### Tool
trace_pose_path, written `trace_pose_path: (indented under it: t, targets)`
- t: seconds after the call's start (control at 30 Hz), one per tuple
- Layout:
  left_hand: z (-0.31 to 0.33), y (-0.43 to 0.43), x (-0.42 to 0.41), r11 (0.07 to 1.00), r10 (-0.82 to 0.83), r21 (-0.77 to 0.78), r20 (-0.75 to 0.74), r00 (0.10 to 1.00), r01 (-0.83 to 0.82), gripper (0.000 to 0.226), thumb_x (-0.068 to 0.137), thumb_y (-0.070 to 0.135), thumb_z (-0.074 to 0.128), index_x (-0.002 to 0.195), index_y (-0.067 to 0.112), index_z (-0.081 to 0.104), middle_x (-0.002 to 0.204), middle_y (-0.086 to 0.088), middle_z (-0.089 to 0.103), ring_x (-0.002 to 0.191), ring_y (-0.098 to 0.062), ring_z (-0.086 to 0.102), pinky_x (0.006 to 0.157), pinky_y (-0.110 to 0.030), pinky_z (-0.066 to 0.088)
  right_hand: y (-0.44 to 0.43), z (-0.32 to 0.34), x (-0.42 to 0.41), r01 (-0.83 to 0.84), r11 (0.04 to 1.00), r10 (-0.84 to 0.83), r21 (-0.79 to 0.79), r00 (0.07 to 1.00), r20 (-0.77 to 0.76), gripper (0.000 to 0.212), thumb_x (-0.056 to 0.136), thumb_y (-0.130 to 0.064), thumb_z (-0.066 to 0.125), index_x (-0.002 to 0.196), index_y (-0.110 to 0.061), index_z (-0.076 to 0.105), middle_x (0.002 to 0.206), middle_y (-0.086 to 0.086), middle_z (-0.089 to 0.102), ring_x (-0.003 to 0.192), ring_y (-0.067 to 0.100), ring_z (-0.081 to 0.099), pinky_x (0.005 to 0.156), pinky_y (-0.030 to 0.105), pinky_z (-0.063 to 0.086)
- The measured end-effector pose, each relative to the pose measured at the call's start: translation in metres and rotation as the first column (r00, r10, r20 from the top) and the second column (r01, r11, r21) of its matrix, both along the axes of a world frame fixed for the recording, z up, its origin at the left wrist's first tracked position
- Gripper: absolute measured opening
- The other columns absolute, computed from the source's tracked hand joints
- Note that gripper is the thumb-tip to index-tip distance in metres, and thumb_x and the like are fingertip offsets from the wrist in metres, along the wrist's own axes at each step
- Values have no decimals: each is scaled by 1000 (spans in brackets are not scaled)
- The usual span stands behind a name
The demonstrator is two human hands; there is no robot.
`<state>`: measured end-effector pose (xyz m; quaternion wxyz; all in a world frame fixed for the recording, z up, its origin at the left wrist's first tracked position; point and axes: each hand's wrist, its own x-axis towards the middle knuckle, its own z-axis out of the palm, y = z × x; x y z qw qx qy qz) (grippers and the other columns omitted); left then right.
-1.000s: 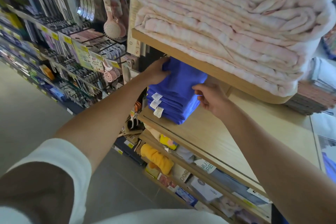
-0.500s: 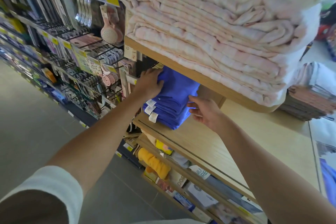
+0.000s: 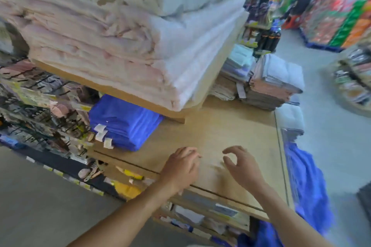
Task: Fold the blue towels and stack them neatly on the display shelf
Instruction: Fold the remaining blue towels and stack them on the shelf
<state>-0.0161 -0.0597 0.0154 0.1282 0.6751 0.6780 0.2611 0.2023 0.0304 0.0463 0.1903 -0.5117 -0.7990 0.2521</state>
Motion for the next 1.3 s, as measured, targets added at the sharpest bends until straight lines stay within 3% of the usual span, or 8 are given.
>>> trace_pose_path:
  t: [0.2, 0.33, 0.43, 0.63, 0.77, 0.9, 1.17, 1.3]
  targets:
    - [-15, 49, 116, 945, -199, -299, -209, 958, 131, 63, 95, 59, 11, 153, 39, 28, 166, 8, 22, 154, -18, 13, 122, -54, 5, 11, -3, 126, 181, 967, -148, 180, 972, -184, 28, 86, -9, 68, 104, -30, 69, 111, -15, 63, 108, 6, 59, 97, 26, 43]
    - [-16, 75, 195, 937, -209, -337, -323, 923, 94, 65, 95, 61, 15, 156, 40, 16, 170, 6, 7, 156, -23, -1, 117, -65, -6, 29, -27, 206, 385, 923, -380, -11, 906, -186, 28, 90, -9, 66, 110, -29, 67, 118, -5, 66, 93, -3, 63, 82, 13, 45]
    - [-18, 89, 236, 942, -157, -333, -365, 918, 28, 66, 96, 62, 15, 158, 41, 8, 170, 6, 0, 156, -27, -7, 116, -68, -10, 40, -57, 252, 459, 867, -462, -194, 886, 32, 39, 93, -18, 67, 131, -15, 61, 131, 6, 64, 115, 19, 63, 92, 24, 41]
    - [-28, 96, 245, 974, -47, -222, -372, 927, -40, 60, 97, 61, 19, 156, 48, 18, 169, 12, 12, 157, -20, 5, 119, -67, 1, 48, -107, 281, 375, 775, -374, -509, 921, 108, 56, 96, -43, 63, 144, -19, 46, 105, -7, 65, 93, 13, 65, 72, 25, 46]
    - [-33, 97, 246, 978, -14, -201, -369, 929, -65, 58, 97, 58, 26, 154, 49, 23, 167, 14, 18, 156, -17, 9, 121, -65, 5, 59, -111, 280, 364, 835, -351, -414, 930, 110, 26, 89, -40, 70, 94, -16, 62, 87, -3, 66, 79, 18, 65, 71, 38, 56]
    - [-35, 97, 246, 984, 6, -161, -376, 927, -72, 56, 97, 57, 31, 152, 49, 28, 165, 15, 23, 155, -17, 15, 121, -64, 8, 62, -92, 276, 339, 900, -336, -275, 940, 62, 50, 81, -53, 66, 59, -19, 36, 61, -9, 44, 54, 14, 41, 52, 31, 35]
    - [-28, 93, 247, 999, 47, 0, -188, 981, -47, 40, 92, 47, 45, 129, 37, 58, 141, 12, 53, 137, -16, 44, 118, -51, 29, 61, -54, 281, 253, 938, -260, -236, 966, 5, 24, 93, -45, 65, 76, -29, 61, 73, -14, 67, 72, 4, 63, 63, 26, 52]
    - [-10, 80, 263, 968, -50, 243, -65, 997, 64, 16, 91, 40, 57, 99, 31, 67, 98, 14, 59, 94, -13, 56, 83, -37, 49, 56, -31, 276, 190, 839, -339, -510, 915, -217, 17, 95, -30, 70, 84, -19, 65, 71, -11, 65, 65, 5, 59, 58, 16, 46]
